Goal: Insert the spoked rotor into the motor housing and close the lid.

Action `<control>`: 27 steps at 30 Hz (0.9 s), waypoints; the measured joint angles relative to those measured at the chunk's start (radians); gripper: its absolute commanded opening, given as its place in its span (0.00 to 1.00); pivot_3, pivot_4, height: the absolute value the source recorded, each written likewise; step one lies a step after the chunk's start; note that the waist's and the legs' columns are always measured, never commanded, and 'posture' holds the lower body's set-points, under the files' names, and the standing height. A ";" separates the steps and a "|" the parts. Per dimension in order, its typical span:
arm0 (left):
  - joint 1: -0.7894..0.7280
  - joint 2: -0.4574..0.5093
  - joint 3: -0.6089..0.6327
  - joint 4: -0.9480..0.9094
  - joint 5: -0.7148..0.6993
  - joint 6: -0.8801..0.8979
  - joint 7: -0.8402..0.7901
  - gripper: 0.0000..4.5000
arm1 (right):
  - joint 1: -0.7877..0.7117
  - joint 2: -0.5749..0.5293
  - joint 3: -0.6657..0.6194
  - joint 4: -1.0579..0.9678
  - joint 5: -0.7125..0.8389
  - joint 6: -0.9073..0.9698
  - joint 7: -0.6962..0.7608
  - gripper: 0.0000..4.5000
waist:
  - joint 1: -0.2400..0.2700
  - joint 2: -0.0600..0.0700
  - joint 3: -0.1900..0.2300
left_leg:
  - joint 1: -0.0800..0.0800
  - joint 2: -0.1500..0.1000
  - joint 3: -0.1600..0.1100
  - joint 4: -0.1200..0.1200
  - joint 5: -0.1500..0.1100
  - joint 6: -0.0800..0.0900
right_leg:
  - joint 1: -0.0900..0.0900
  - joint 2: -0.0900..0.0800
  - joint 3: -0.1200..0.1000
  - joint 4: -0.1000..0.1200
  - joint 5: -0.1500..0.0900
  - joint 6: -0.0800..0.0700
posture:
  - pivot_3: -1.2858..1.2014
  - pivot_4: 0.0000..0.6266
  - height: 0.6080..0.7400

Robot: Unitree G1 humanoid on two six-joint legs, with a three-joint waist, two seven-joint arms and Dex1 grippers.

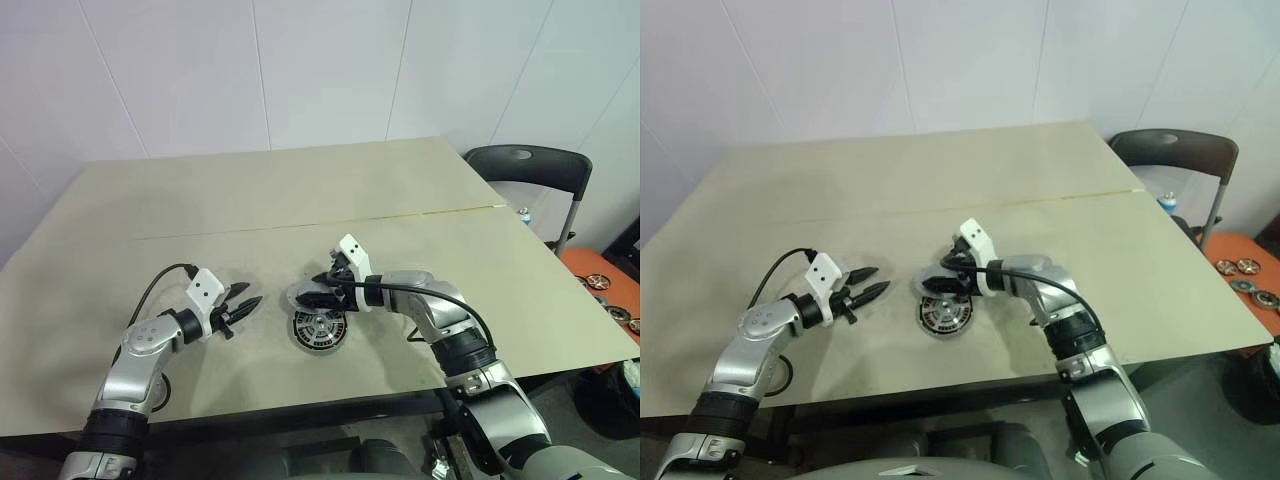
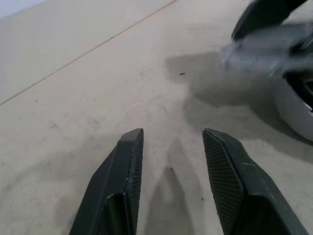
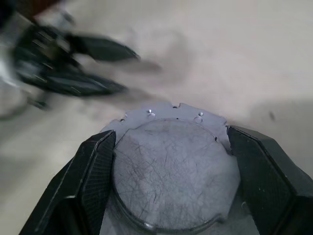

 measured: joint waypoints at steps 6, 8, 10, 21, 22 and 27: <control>0.005 0.001 0.000 0.001 0.000 -0.001 0.000 0.46 | 0.019 -0.083 0.059 -0.041 -0.007 -0.130 0.118 0.72 | 0.003 0.000 0.000 | 0.000 0.000 0.000 0.000 0.000 0.000 | 0.000 0.000 -0.001 -0.001 0.000 0.000 | 0.52 0.00 1.00; 0.005 0.001 0.000 0.001 0.000 -0.001 -0.001 0.46 | 0.046 -0.121 0.107 -0.038 -0.051 -0.191 0.137 0.72 | 0.002 0.000 0.000 | 0.000 0.000 0.000 0.000 0.000 0.000 | 0.000 0.000 -0.001 -0.001 0.000 0.000 | 0.52 0.00 1.00; 0.005 0.001 0.000 0.001 0.000 -0.001 -0.001 0.46 | 0.065 -0.146 0.138 -0.031 -0.086 -0.235 0.150 0.72 | 0.001 0.000 0.000 | 0.000 0.000 0.000 0.000 0.000 0.000 | 0.000 0.000 -0.001 -0.001 0.000 0.000 | 0.52 0.00 1.00; 0.004 0.003 0.000 0.003 0.000 -0.001 -0.013 0.46 | 0.073 -0.220 0.178 -0.038 -0.114 -0.330 0.261 0.72 | 0.027 -0.001 0.000 | 0.001 0.000 -0.001 0.000 -0.001 0.002 | 0.004 0.000 -0.002 -0.005 0.000 0.000 | 0.52 0.00 1.00; 0.003 0.003 0.000 0.003 0.000 -0.001 -0.015 0.46 | 0.073 -0.223 0.183 -0.038 -0.118 -0.342 0.264 0.72 | 0.027 -0.001 0.000 | 0.001 0.000 -0.001 0.000 -0.001 0.002 | 0.004 0.000 -0.002 -0.005 0.000 0.000 | 0.52 0.00 1.00; 0.001 0.003 0.000 0.003 0.000 -0.001 -0.019 0.46 | 0.083 -0.246 0.191 -0.058 -0.125 -0.370 0.285 0.72 | 0.030 -0.001 0.000 | 0.000 -0.001 -0.001 0.000 -0.003 0.006 | 0.005 -0.002 -0.002 -0.010 0.000 0.001 | 0.52 0.00 1.00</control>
